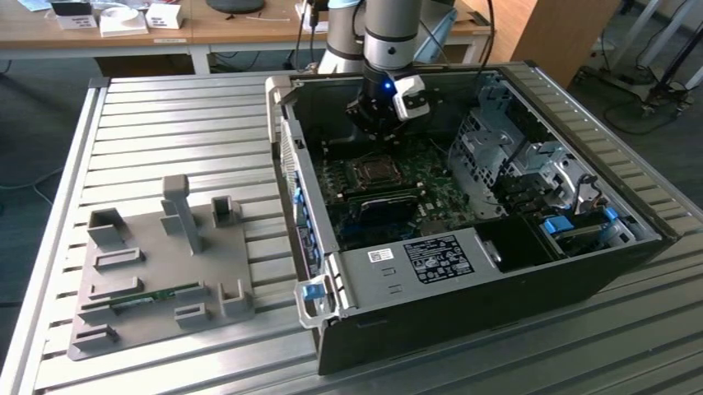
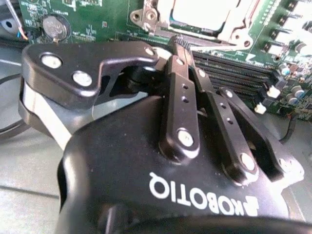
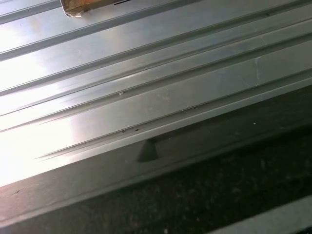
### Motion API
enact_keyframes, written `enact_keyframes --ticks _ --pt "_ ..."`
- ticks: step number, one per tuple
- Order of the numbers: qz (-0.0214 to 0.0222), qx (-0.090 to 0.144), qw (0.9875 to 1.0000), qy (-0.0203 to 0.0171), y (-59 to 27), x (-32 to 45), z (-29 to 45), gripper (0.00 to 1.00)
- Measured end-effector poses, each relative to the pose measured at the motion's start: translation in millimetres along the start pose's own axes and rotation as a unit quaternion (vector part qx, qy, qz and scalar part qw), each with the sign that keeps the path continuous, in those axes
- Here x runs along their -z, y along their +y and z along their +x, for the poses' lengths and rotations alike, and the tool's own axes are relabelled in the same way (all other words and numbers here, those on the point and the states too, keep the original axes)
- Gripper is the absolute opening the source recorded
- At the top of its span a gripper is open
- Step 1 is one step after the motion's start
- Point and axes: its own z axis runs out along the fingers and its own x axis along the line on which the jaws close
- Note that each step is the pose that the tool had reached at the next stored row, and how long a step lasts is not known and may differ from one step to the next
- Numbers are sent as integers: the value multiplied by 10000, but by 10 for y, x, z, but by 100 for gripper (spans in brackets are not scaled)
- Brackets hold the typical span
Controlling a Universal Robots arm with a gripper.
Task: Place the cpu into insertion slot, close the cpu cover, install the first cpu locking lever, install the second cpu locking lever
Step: 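Install the first cpu locking lever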
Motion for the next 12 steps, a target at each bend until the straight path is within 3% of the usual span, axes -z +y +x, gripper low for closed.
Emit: enact_keyframes --ticks 4,12 --pt "-8 -1 10000 4 9 2 7 11" --pt "-76 -7 10000 27 27 3 31 11"
